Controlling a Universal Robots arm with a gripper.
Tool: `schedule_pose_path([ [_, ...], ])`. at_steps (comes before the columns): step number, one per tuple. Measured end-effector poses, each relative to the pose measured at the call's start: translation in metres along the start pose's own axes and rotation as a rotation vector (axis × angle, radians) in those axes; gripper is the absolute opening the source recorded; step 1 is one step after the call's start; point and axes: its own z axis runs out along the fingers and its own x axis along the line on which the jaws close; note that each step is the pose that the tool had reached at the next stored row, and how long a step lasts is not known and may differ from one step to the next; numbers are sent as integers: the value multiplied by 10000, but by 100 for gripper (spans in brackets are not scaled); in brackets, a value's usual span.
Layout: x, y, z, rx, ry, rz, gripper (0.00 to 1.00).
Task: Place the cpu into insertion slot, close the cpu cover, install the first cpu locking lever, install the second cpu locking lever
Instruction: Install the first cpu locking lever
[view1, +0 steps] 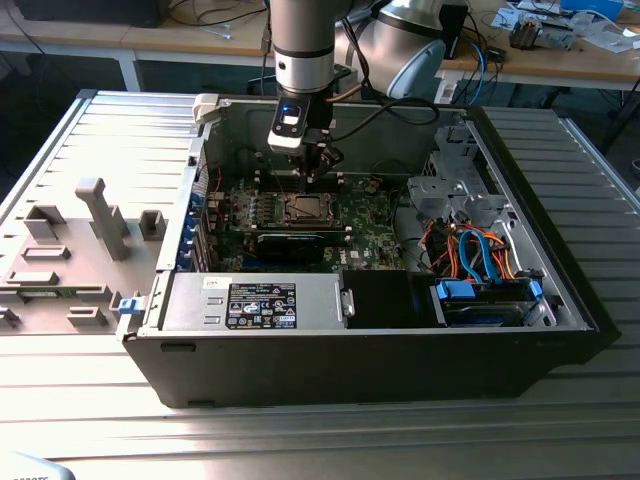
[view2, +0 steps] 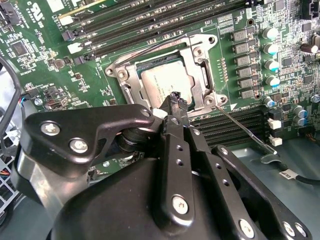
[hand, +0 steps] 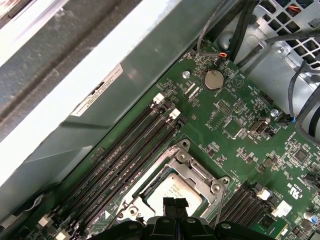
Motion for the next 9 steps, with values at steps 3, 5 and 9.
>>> schedule_pose_path([
  [3, 0, 0, 0, -4, 0, -34, 11],
  [5, 0, 0, 0, -5, 0, -48, 11],
  [9, 0, 0, 0, -7, 1, -75, 11],
])
